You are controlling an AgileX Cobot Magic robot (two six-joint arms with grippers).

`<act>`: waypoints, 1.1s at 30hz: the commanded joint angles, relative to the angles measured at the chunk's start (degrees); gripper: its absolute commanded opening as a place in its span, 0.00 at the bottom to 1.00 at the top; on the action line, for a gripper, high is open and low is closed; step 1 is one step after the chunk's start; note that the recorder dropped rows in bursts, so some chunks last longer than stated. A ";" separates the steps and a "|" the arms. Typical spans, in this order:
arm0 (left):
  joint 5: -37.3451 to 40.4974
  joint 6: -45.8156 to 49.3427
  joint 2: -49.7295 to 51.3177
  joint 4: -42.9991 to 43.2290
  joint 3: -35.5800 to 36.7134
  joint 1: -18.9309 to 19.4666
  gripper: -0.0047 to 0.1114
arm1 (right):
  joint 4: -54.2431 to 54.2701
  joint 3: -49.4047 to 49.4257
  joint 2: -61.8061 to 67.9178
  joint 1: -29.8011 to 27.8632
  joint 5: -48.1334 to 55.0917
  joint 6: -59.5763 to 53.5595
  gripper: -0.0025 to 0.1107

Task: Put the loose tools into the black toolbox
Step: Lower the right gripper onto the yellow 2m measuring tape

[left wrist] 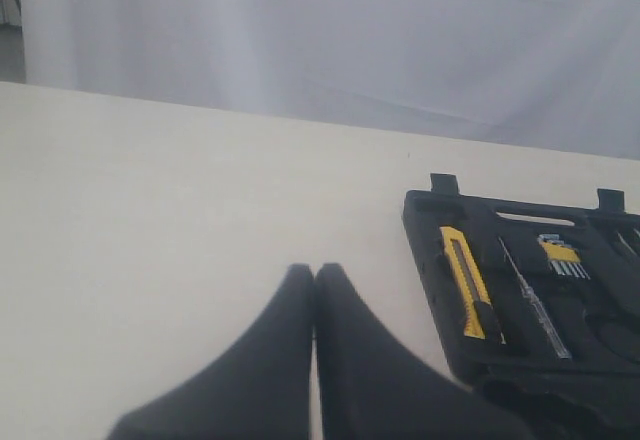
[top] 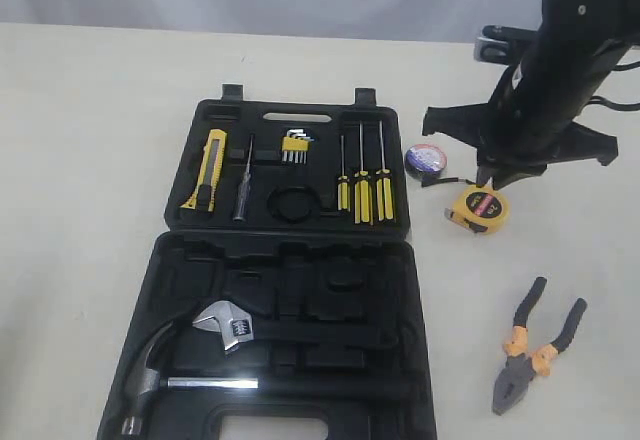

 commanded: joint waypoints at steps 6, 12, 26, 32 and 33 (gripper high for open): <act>0.06 0.02 0.23 0.21 -0.30 -0.33 0.04 | -1.37 -0.39 1.00 -0.38 -2.44 5.05 0.70; 0.06 0.02 0.23 0.21 -0.30 -0.33 0.04 | -8.86 -0.39 1.40 -0.38 -2.81 12.44 0.69; 0.06 0.02 0.23 0.21 -0.30 -0.33 0.04 | -8.58 -0.39 9.50 -1.96 -8.62 15.29 0.69; 0.06 0.02 0.23 0.21 -0.30 -0.33 0.04 | -7.44 -0.39 11.42 -3.07 -7.92 12.48 0.69; 0.06 0.02 0.23 0.21 -0.30 -0.33 0.04 | -6.85 -0.39 11.65 -3.07 -8.25 11.85 0.69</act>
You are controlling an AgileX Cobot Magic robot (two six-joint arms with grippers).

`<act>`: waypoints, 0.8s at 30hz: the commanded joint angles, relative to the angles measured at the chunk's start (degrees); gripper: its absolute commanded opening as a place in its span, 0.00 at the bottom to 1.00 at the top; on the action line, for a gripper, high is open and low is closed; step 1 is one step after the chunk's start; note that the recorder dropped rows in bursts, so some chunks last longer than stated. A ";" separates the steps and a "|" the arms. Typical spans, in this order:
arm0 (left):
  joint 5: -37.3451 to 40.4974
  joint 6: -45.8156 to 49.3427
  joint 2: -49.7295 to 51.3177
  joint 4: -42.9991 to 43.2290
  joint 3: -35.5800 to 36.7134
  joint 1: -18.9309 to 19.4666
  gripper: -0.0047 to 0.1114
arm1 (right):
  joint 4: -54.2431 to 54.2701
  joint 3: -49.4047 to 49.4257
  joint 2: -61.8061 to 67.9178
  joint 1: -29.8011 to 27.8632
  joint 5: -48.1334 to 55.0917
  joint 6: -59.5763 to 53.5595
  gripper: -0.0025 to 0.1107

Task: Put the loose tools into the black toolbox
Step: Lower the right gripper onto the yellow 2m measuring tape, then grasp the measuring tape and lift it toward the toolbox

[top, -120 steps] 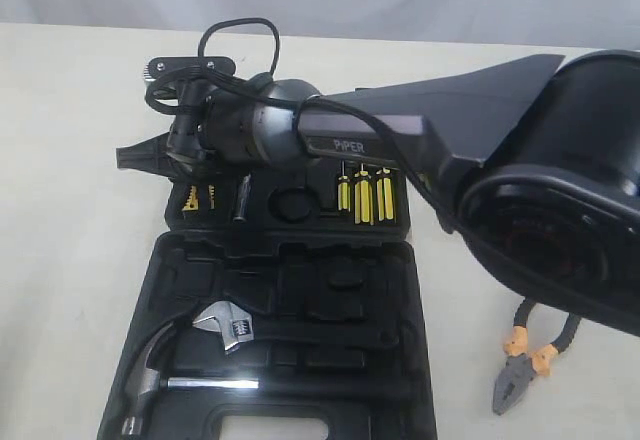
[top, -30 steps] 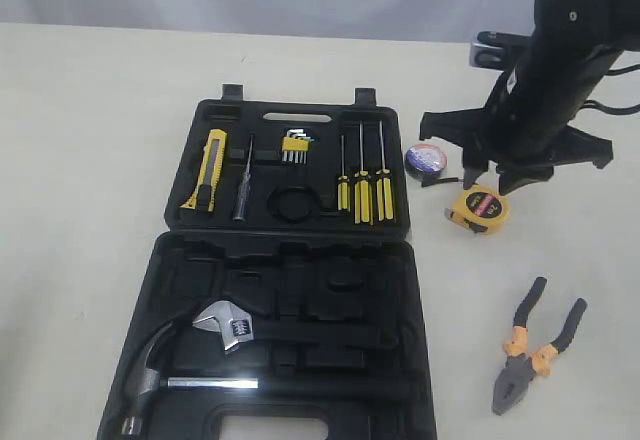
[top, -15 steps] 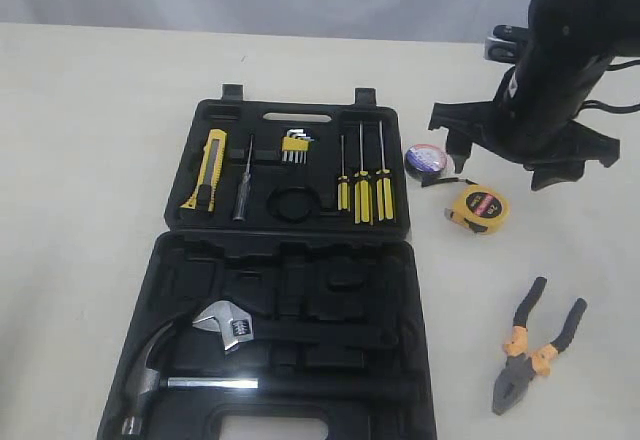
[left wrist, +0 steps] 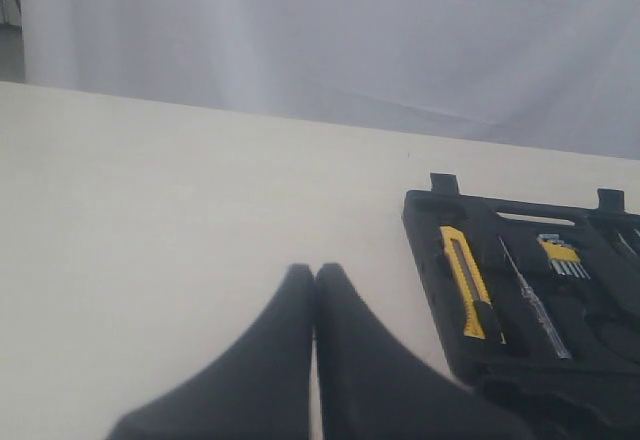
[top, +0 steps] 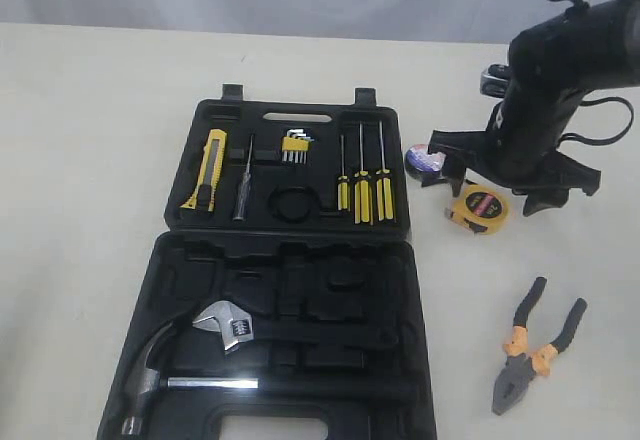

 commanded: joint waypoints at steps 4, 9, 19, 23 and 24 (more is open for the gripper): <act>0.06 0.02 0.23 0.21 -0.30 -0.33 0.04 | 3.11 -0.39 2.15 -0.51 -1.20 -4.19 0.69; 0.06 0.02 0.23 0.21 -0.30 -0.33 0.04 | 3.36 -0.39 3.96 -0.51 -1.53 -4.19 0.69; 0.06 0.02 0.23 0.21 -0.30 -0.33 0.04 | 3.53 -0.39 4.32 -0.51 1.16 -7.63 0.52; 0.06 0.02 0.23 0.21 -0.30 -0.33 0.04 | 3.53 -0.39 4.32 -0.51 2.38 -12.19 0.20; 0.06 0.02 0.23 0.21 -0.30 -0.33 0.04 | 3.53 -0.39 4.16 -0.51 2.47 -14.53 0.12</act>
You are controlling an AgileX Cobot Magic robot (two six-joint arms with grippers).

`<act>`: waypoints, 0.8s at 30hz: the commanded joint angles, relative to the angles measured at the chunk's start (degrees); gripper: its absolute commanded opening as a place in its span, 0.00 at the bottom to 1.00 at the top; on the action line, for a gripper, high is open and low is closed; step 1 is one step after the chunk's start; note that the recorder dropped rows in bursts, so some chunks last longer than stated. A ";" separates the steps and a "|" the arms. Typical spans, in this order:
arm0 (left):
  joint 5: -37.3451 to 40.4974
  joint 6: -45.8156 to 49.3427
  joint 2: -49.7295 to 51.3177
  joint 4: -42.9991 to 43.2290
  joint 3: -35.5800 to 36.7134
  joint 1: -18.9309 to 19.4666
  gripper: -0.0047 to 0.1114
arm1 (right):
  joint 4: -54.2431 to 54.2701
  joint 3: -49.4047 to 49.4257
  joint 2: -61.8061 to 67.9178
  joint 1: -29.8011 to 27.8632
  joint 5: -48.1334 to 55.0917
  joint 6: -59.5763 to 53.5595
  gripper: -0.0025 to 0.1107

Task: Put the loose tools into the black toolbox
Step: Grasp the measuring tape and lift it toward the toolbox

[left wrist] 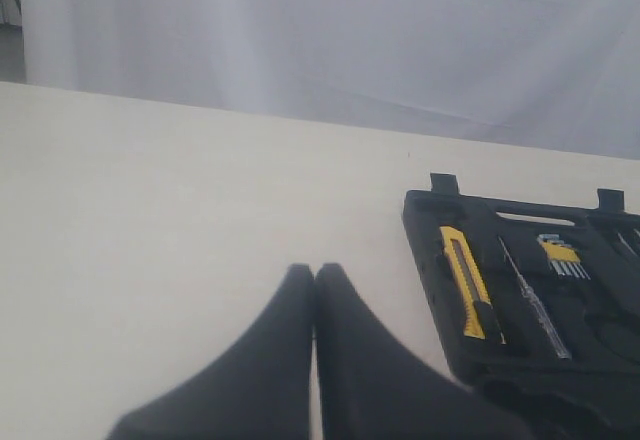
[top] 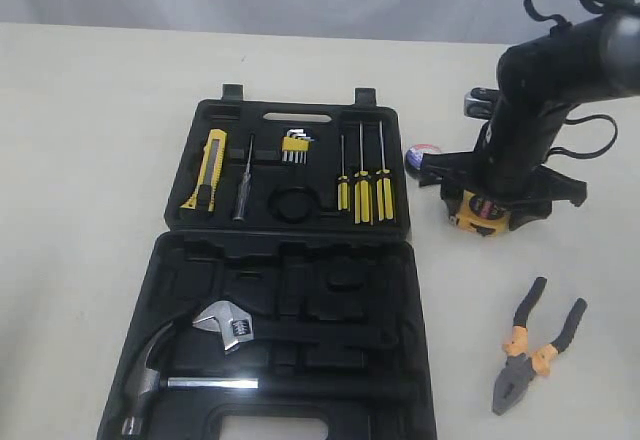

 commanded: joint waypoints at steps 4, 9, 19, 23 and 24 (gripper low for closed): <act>0.06 0.02 0.23 0.21 -0.30 -0.33 0.04 | -0.31 0.02 -3.37 -0.28 3.86 -15.70 0.02; 0.06 0.02 0.23 -0.20 -0.30 -0.33 0.04 | -0.31 -0.08 -13.31 0.18 6.92 -27.57 0.02; 0.06 0.02 0.23 -0.20 -0.30 -0.33 0.04 | -0.42 -0.75 -27.71 21.39 10.80 -55.61 0.02; 0.06 0.02 0.23 -0.20 -0.30 -0.33 0.04 | -0.66 -8.97 -22.25 33.93 11.10 -59.11 0.02; 0.06 0.02 0.23 -0.20 -0.30 -0.33 0.04 | -0.66 -10.85 -20.78 35.72 10.99 -61.23 0.02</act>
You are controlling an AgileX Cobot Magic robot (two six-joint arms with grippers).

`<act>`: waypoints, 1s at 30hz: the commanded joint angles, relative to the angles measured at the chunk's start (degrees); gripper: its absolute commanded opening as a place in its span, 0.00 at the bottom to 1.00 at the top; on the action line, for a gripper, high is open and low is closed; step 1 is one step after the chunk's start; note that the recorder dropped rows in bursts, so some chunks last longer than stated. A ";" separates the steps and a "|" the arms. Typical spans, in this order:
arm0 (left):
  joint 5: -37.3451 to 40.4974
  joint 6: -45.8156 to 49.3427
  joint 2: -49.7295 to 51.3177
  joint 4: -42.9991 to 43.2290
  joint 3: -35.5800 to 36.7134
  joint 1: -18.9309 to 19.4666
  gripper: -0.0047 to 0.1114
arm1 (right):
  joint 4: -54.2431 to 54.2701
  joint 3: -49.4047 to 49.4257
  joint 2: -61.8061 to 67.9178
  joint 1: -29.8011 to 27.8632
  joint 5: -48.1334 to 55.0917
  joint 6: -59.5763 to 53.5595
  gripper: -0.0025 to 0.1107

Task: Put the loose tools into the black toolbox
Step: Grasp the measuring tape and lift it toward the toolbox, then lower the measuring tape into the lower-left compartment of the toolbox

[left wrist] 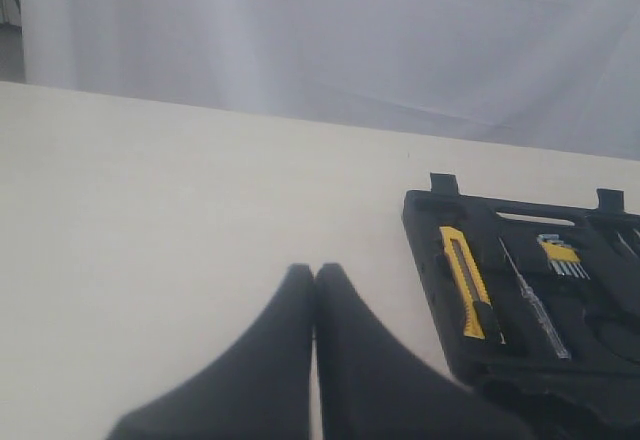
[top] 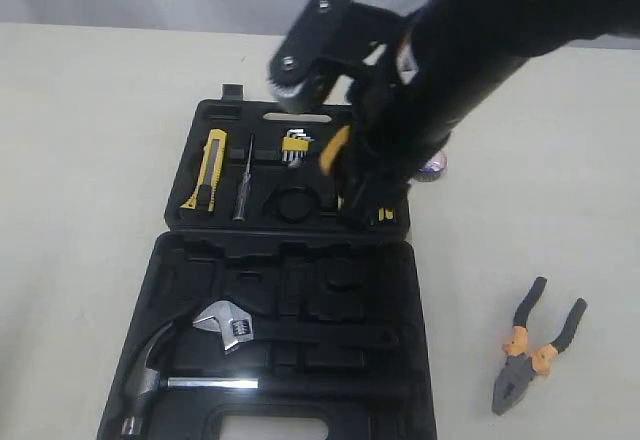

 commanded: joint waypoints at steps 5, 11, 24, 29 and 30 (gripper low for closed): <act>0.06 0.02 0.23 -0.20 -0.30 -0.33 0.04 | -0.43 -14.07 12.08 11.80 -0.10 -17.03 0.02; 0.06 0.02 0.23 -0.20 -0.30 -0.33 0.04 | -0.49 -21.60 22.60 13.06 -0.34 -23.03 0.02; 0.06 0.02 0.23 -0.20 -0.30 -0.33 0.04 | -0.39 -23.51 34.82 12.93 -3.13 -25.89 0.02; 0.06 0.02 0.23 -0.20 -0.30 -0.33 0.04 | 2.15 -23.51 34.94 12.93 -6.67 -25.82 0.02; 0.06 0.02 0.23 -0.20 -0.30 -0.33 0.04 | 2.84 -23.51 34.94 12.93 -6.88 -25.82 0.02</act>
